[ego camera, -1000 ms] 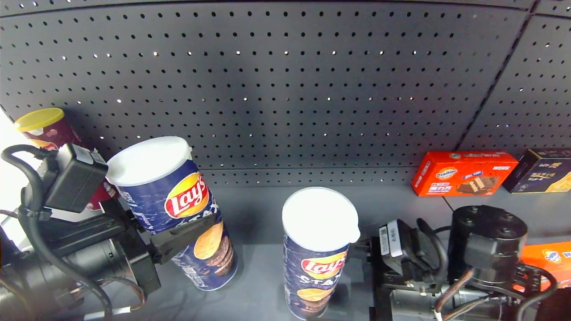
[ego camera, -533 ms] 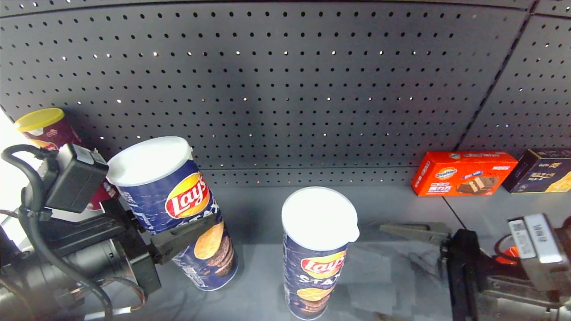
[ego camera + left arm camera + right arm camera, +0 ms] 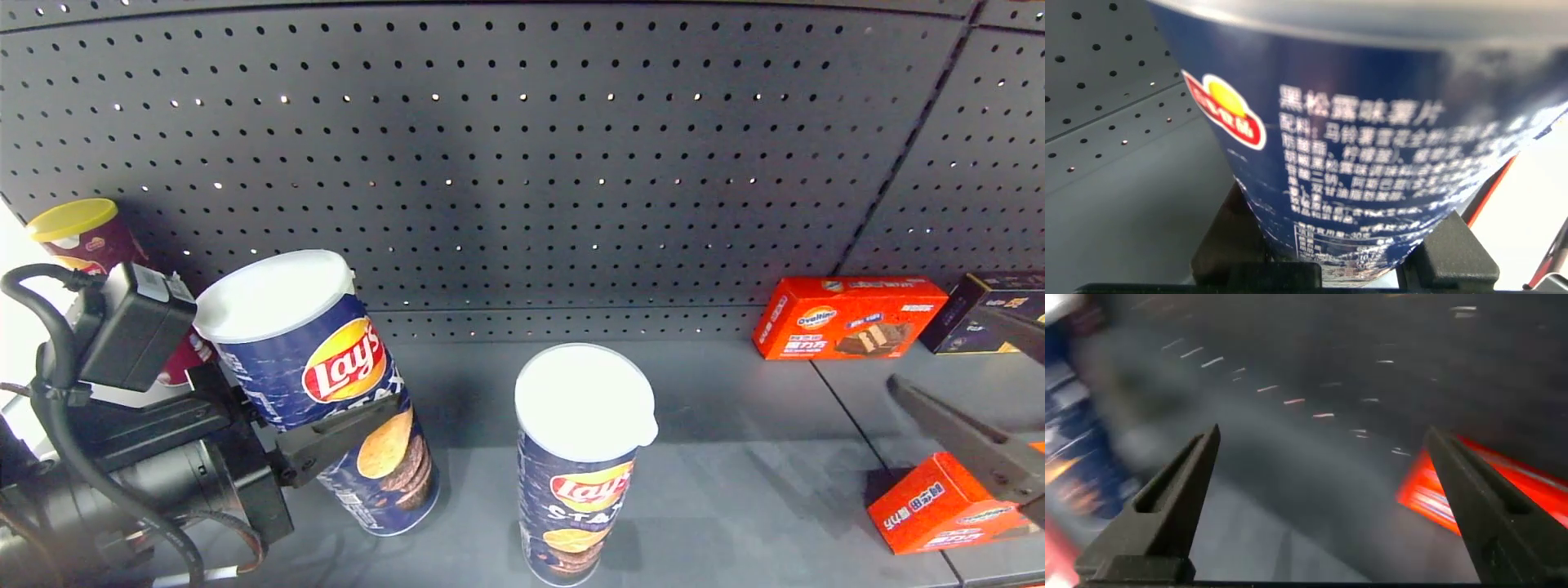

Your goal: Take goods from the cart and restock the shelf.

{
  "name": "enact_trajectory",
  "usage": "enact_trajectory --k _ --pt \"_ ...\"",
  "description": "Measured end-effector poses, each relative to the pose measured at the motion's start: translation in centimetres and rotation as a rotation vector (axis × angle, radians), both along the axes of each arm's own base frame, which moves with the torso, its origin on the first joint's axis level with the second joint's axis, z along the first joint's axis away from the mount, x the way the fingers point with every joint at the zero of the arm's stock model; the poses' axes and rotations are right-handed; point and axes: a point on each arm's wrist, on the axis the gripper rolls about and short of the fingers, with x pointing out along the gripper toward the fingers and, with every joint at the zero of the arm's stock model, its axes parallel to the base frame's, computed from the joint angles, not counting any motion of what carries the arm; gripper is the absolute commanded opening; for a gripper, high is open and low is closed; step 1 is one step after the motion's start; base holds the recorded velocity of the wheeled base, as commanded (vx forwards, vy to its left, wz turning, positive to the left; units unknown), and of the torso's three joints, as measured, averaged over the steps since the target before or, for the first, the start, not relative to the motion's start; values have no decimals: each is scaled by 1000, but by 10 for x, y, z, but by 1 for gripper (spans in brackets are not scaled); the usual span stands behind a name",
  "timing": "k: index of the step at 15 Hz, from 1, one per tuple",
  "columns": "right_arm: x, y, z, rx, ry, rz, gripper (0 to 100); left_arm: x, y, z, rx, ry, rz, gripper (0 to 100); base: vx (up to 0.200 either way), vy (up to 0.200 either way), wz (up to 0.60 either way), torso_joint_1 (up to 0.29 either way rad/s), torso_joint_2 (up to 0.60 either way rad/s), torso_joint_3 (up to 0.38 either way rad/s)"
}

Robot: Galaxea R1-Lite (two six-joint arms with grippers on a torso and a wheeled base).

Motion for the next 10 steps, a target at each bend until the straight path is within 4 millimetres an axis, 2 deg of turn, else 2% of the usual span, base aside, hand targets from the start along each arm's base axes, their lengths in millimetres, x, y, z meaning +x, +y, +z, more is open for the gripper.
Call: enact_trajectory --k 3,5,8,9,10 --pt "-35 -23 -16 -1 78 -242 100 0 -1 0 -2 4 -29 0 0 0 0 0 0 0" --pt "-65 -38 -31 -46 114 -339 100 0 0 -1 -2 5 -36 0 0 0 0 0 0 0" --pt "-111 -57 -65 -104 172 -407 100 1 -1 -1 -3 9 -52 0 0 0 0 0 0 0" --pt "-122 -60 -77 -125 198 -411 100 1 -1 -1 -2 10 -54 0 0 0 0 0 0 0" --pt "-130 -62 -82 -117 171 -384 100 1 -1 -2 -2 12 -57 0 0 0 0 0 0 0"
